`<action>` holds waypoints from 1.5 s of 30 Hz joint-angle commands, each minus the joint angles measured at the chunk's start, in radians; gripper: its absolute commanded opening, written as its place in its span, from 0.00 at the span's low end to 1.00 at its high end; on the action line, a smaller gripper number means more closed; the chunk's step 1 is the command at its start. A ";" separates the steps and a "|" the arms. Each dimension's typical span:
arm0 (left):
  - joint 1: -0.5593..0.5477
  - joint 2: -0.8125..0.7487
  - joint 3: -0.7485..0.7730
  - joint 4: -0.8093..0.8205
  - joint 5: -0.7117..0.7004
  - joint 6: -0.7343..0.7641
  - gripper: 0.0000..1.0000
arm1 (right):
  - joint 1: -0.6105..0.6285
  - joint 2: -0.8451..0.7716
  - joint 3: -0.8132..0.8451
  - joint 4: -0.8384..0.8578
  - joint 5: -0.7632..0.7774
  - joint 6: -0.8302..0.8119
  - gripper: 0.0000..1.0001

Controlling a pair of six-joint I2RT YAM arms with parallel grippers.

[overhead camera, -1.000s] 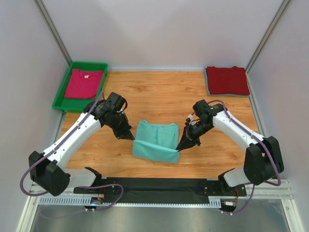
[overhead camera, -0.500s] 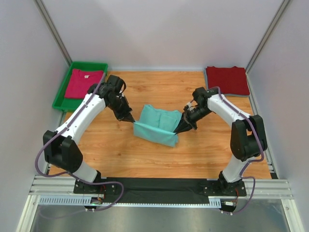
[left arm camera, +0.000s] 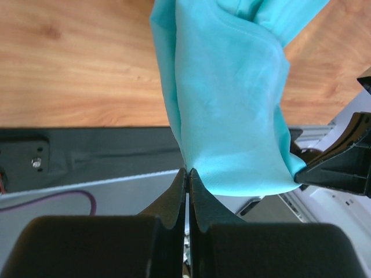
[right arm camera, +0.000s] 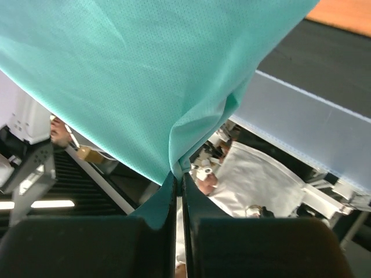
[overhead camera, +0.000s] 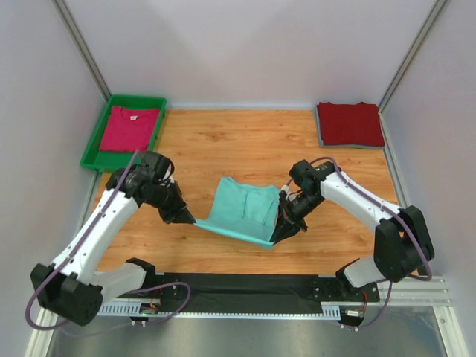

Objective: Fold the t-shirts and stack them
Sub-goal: Fold the tshirt

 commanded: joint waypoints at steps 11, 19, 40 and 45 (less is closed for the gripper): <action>0.007 -0.219 -0.067 -0.148 -0.029 -0.036 0.00 | 0.138 -0.209 -0.167 0.097 -0.087 0.206 0.00; 0.032 0.196 0.247 -0.093 -0.095 0.084 0.00 | -0.020 0.047 -0.032 0.125 -0.115 0.084 0.02; 0.098 1.136 1.114 0.007 -0.023 0.358 0.27 | -0.284 0.662 0.419 0.131 0.018 -0.057 0.32; 0.100 1.034 1.082 0.028 -0.155 0.400 0.71 | -0.287 0.599 0.480 0.114 0.186 -0.085 0.54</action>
